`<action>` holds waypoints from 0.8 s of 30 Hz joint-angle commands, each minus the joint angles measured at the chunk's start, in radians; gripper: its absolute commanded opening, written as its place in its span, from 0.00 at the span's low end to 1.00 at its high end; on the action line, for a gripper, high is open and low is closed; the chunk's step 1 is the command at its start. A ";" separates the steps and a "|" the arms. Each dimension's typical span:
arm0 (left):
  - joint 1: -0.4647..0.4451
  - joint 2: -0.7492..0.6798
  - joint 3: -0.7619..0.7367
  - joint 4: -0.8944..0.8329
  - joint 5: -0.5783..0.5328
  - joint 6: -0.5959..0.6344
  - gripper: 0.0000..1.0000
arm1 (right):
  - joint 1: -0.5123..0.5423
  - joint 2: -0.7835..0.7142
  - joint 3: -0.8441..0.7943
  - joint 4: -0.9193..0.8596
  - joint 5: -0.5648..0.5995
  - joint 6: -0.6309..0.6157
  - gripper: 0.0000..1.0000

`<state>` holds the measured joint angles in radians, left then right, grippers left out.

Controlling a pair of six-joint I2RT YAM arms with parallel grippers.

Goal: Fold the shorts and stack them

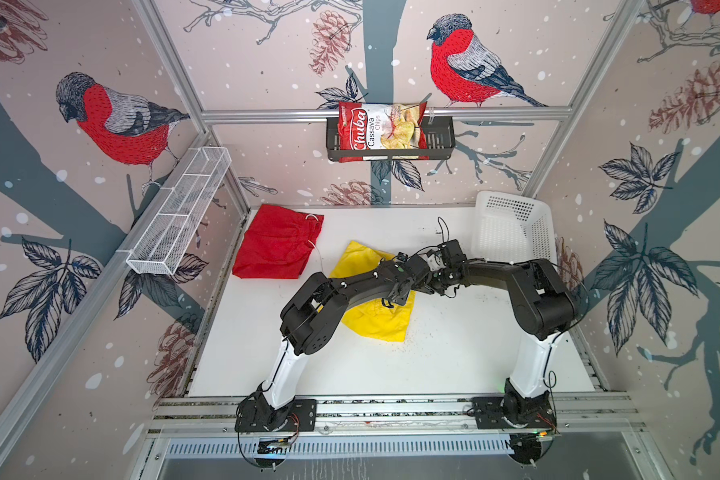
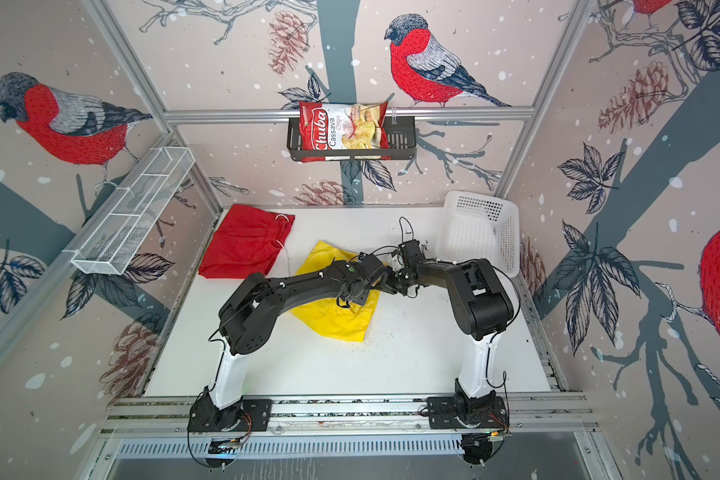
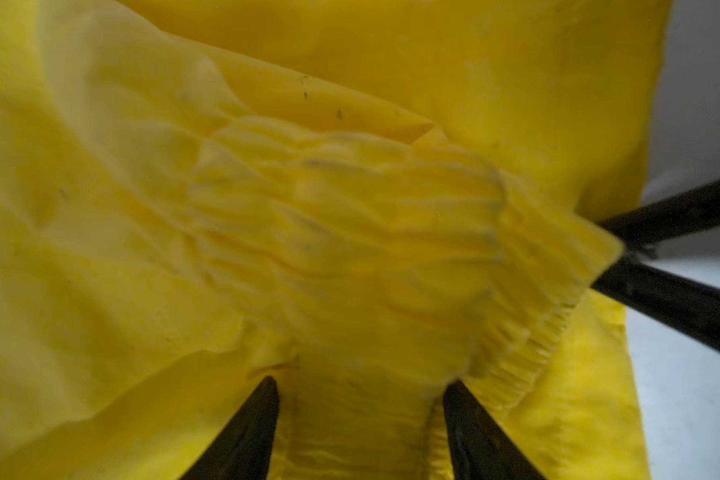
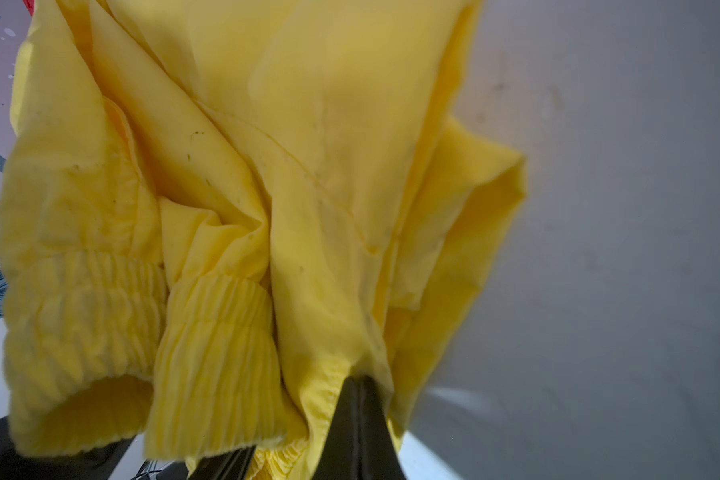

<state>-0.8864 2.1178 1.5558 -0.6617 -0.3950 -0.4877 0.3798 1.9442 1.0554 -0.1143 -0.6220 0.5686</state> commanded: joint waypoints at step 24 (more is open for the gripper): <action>-0.011 -0.175 0.060 0.017 0.233 -0.034 0.00 | -0.004 0.019 -0.005 -0.063 0.064 0.009 0.01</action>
<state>-0.8894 1.9484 1.6222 -0.6693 -0.2600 -0.5007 0.3763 1.9499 1.0554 -0.1070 -0.6361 0.5755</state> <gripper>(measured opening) 0.071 0.048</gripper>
